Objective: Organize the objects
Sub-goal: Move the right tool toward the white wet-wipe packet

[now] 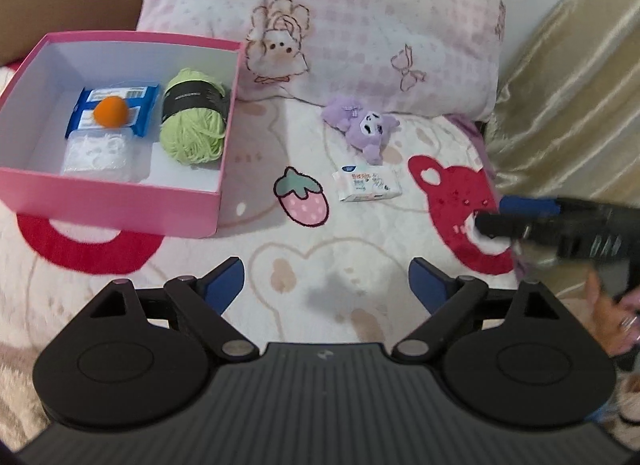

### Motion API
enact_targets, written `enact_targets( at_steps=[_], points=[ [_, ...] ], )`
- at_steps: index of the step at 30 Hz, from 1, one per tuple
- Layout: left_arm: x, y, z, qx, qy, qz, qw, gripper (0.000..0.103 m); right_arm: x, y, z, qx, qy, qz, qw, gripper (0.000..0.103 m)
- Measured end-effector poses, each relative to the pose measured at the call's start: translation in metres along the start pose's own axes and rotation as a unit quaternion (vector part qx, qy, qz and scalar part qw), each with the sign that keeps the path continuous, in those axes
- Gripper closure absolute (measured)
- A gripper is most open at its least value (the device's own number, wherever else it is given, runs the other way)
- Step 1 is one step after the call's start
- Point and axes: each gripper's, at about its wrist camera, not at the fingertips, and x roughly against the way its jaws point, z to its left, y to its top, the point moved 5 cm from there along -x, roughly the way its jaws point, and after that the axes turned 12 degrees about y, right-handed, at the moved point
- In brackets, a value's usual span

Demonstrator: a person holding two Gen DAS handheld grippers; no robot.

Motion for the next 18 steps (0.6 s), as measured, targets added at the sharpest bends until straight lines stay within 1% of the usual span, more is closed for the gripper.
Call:
enact_targets(
  at_steps=[2, 4, 6, 10, 13, 18],
  points=[
    [-0.008, 0.001, -0.007, -0.013, 0.001, -0.003, 0.9999, 0.014, -0.002, 0.005, -0.008, -0.022, 0.006, -0.009, 1.000, 0.015],
    [-0.015, 0.002, -0.013, -0.020, -0.001, -0.008, 0.9998, 0.015, -0.008, 0.009, -0.016, -0.046, 0.019, -0.009, 0.999, 0.015],
    [-0.021, 0.005, -0.017, -0.009, -0.005, -0.022, 0.9997, 0.015, -0.016, 0.009, -0.024, -0.068, 0.026, -0.005, 0.997, 0.015],
    [-0.032, 0.014, -0.022, 0.014, -0.012, -0.050, 0.9986, 0.015, -0.030, 0.008, -0.042, -0.098, 0.015, 0.008, 0.995, 0.015],
    [-0.042, 0.021, -0.026, 0.022, -0.023, -0.067, 0.9972, 0.015, -0.037, 0.013, -0.052, -0.112, 0.016, 0.012, 0.994, 0.015],
    [-0.071, 0.031, -0.037, 0.005, -0.034, -0.048, 0.9983, 0.015, -0.046, 0.029, -0.062, -0.116, 0.006, 0.016, 0.993, 0.015]
  ],
)
